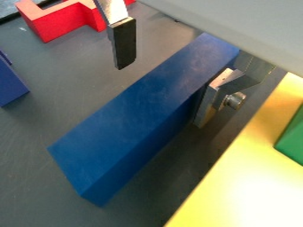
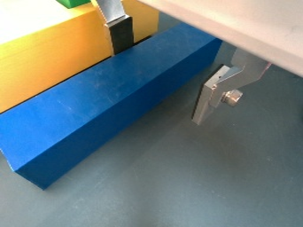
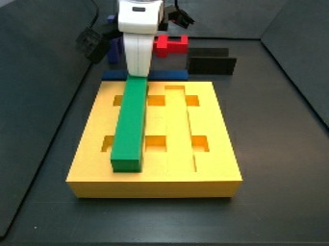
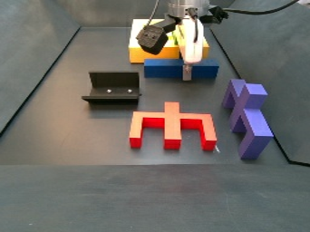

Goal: Pick up the blue object. Move up. Move to above the board. Insert the blue object.
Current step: Pick up the blue object.

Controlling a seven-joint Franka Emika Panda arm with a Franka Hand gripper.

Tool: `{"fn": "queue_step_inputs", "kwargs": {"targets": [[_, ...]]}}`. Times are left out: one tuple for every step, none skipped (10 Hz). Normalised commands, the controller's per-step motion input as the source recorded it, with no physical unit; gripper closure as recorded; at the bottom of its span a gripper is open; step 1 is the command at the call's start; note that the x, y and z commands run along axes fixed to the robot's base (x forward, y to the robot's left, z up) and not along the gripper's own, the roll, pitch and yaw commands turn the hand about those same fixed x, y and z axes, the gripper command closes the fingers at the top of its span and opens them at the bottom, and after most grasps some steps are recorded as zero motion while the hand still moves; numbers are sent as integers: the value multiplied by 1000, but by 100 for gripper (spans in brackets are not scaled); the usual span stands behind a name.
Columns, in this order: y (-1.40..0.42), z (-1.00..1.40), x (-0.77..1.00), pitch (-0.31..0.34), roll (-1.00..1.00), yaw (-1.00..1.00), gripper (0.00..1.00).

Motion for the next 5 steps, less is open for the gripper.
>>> {"fn": "queue_step_inputs", "kwargs": {"targets": [[0, 0, 0, 0, 0, 0, 0], [0, 0, 0, 0, 0, 0, 100], [0, 0, 0, 0, 0, 0, 100], [0, 0, 0, 0, 0, 0, 100], [0, 0, 0, 0, 0, 0, 100]]}}
